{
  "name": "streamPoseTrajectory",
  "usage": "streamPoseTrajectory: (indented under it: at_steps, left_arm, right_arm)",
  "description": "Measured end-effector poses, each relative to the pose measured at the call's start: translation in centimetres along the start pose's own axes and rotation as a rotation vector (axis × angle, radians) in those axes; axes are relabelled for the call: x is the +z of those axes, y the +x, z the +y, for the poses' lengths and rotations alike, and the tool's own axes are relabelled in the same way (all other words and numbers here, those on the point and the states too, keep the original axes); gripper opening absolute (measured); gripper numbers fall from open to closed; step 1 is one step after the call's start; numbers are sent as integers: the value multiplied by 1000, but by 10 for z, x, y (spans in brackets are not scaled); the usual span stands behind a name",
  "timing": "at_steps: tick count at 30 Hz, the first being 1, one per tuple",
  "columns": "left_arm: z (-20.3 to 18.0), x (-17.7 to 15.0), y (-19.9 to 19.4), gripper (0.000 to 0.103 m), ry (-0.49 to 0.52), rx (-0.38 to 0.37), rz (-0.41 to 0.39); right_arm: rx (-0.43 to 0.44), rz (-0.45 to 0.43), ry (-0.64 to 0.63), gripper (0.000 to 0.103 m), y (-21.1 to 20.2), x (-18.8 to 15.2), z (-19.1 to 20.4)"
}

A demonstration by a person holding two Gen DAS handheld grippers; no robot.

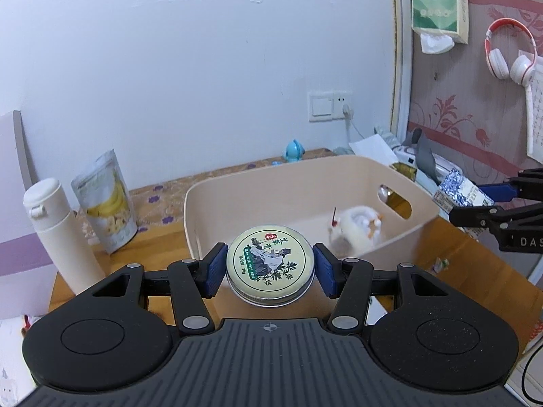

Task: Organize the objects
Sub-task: 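Lower the tin and tissue pack into the beige bin and open both grippers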

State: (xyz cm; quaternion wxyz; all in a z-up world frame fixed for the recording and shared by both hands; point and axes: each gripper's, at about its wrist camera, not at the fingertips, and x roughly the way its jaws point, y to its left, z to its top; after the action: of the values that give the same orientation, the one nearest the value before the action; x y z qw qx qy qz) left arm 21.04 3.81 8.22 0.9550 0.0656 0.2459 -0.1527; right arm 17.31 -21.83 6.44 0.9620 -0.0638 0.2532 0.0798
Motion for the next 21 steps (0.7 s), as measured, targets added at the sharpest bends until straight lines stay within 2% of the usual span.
streamPoseTrajectory:
  at_steps: [8, 21]
  left_arm:
    - [0, 16, 27, 56, -4, -8, -4]
    - [-2, 22, 89, 56, -10, -17, 59]
  right_arm:
    - [-8, -14, -10, 45, 16, 15, -2]
    - [-3, -5, -8, 45, 55, 32, -4]
